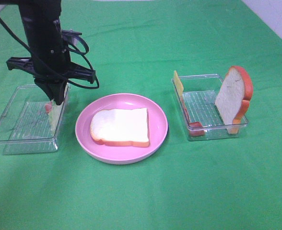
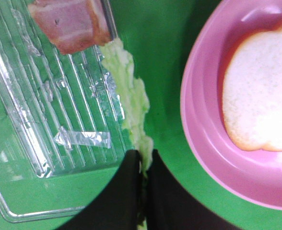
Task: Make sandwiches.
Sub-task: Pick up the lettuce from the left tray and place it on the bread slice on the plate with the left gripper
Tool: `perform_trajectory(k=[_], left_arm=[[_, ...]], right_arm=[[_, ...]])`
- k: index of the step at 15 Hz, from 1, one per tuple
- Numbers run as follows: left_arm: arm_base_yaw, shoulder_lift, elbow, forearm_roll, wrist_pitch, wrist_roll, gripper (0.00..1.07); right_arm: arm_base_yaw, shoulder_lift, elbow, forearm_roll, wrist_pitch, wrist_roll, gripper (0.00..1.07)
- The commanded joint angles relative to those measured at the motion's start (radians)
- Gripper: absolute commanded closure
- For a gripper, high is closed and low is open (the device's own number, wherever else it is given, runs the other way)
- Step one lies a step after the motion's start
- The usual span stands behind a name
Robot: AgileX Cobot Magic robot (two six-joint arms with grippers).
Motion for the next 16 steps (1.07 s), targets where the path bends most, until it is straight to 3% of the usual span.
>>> perform_trajectory(k=[1, 3, 10, 16], left_arm=[[-0.004, -0.062, -0.005, -0.034, 0.074, 0.018, 1.07], [-0.011, -0.102, -0.005, -0.088, 0.062, 0.057, 1.07], [-0.090, -0.097, -0.003, -0.659, -0.160, 0.412, 1.07], [-0.091, 0.011, -0.004, -0.848, -0.259, 0.583, 1.07]], right_arm=[[-0.002, -0.025, 0.003, 0.002, 0.000, -0.003, 0.15], [-0.002, -0.025, 0.003, 0.002, 0.000, -0.003, 0.15], [-0.002, -0.025, 0.003, 0.002, 0.000, -0.003, 0.15], [-0.002, -0.025, 0.003, 0.002, 0.000, -0.003, 0.15]])
